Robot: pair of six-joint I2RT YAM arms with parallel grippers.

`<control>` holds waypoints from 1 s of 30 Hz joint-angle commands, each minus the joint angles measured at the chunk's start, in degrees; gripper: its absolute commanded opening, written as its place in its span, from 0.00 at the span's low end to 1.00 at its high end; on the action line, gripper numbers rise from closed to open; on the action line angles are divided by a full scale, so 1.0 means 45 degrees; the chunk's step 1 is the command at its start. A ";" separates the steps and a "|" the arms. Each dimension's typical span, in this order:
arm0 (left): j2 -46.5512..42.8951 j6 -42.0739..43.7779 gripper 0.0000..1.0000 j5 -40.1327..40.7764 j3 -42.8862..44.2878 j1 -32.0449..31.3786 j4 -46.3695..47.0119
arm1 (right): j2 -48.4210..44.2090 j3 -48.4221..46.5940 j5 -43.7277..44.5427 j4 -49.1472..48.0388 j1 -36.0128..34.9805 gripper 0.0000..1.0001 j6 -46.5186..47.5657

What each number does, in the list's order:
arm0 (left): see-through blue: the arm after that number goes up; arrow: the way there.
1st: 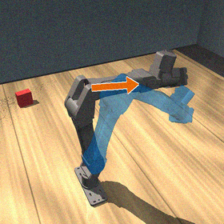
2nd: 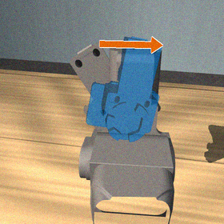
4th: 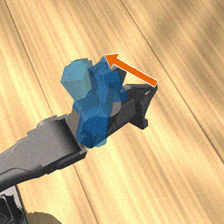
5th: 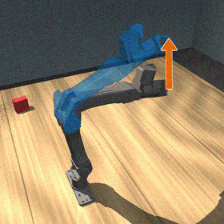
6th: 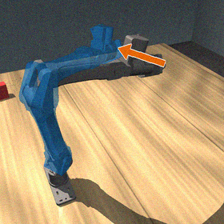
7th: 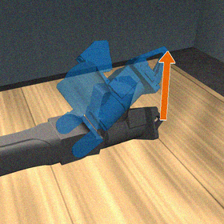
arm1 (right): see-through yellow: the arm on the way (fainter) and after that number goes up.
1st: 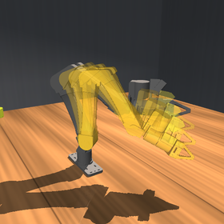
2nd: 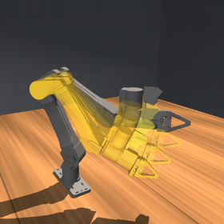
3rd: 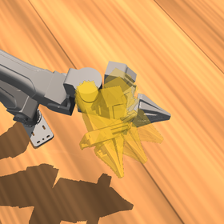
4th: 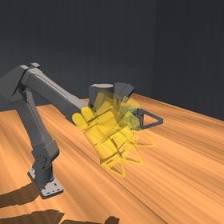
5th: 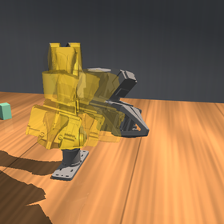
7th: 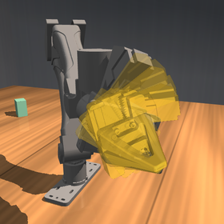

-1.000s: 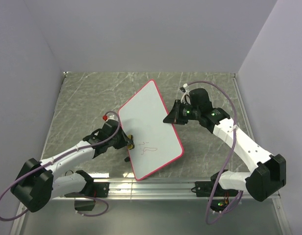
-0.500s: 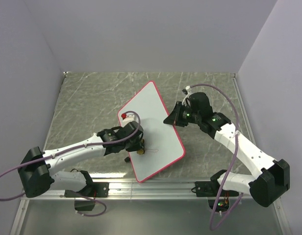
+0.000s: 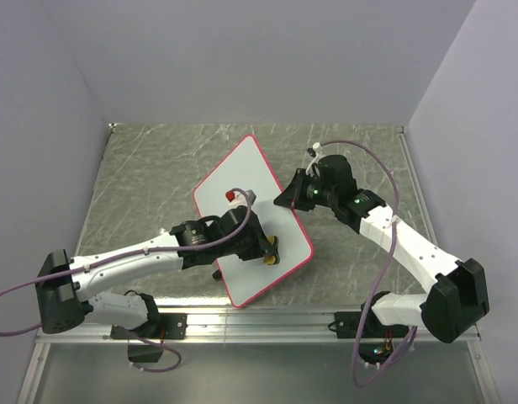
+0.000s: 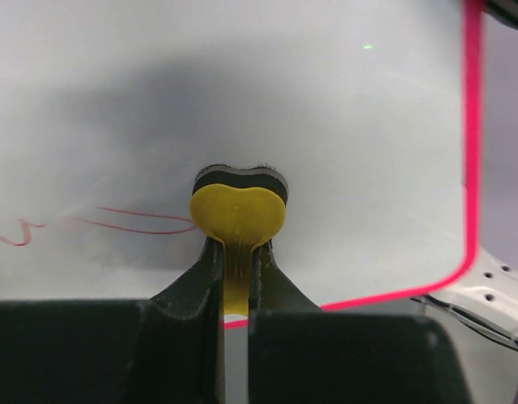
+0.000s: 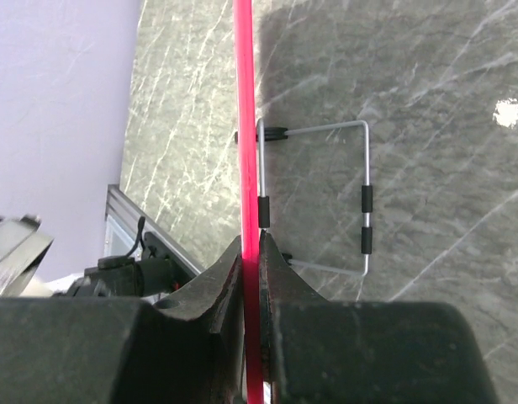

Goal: Erase the whiteboard

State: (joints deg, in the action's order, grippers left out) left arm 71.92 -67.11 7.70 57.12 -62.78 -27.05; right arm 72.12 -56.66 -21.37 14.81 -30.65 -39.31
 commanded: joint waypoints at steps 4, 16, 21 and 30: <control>0.0579 -0.0712 0.00 -0.0501 0.0003 -0.0442 0.2122 | 0.0790 -0.0201 -0.1189 -0.0302 -0.0786 0.00 0.0103; -0.0197 -0.2701 0.00 0.1295 -0.3995 0.0045 0.0912 | 0.1103 -0.0357 -0.2107 -0.0459 -0.0805 0.00 0.0161; -0.1487 -0.3327 0.00 0.0964 -0.5992 0.1099 0.1128 | 0.1492 -0.0922 -0.2400 0.0047 -0.0786 0.00 0.0609; -0.1024 -0.3485 0.00 0.0065 -0.6856 0.2702 -0.0393 | 0.1884 -0.1138 -0.2733 -0.0009 -0.0825 0.00 0.0552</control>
State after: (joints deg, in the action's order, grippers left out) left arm 59.18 -83.05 3.60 30.87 -52.29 -10.72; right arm 79.59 -60.82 -25.67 11.31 -29.85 -35.03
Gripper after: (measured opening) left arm 0.097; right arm 0.132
